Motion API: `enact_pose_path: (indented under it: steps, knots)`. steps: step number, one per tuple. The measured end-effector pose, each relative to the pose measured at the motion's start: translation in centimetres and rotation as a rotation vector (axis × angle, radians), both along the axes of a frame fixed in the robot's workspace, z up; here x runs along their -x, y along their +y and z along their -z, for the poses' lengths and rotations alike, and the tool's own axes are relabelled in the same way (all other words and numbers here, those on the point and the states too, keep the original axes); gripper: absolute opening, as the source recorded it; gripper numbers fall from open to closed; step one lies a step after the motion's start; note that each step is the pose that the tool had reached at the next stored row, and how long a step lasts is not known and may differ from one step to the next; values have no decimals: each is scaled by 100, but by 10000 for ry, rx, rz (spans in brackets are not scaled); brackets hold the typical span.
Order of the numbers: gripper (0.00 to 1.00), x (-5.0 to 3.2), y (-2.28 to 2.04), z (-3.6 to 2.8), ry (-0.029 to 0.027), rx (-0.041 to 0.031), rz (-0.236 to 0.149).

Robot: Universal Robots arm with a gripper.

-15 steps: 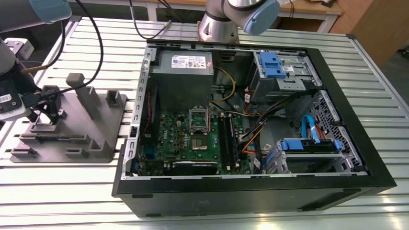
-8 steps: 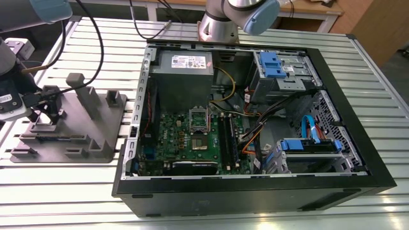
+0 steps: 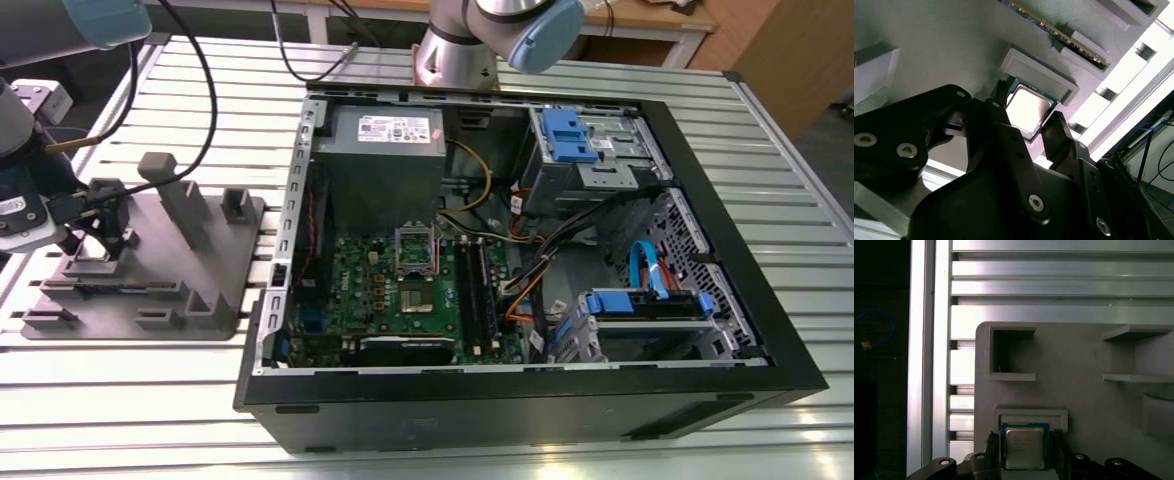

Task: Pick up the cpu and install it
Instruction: 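Pick up the cpu and move it towards the insertion slot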

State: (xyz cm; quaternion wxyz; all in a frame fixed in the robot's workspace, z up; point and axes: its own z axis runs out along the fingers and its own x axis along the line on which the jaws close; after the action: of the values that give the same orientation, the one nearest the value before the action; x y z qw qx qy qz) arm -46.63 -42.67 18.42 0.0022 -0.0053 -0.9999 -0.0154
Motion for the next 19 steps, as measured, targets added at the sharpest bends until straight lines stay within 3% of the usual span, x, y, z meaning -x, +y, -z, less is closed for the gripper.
enact_pose_path:
  steps: [4, 6, 19]
  knots:
    - [55, -1, 0, 0, 0, 0, 0]
    - [47, -2, 0, -1, 1, 1, -1]
    - [47, -7, 0, 0, 0, 0, 0]
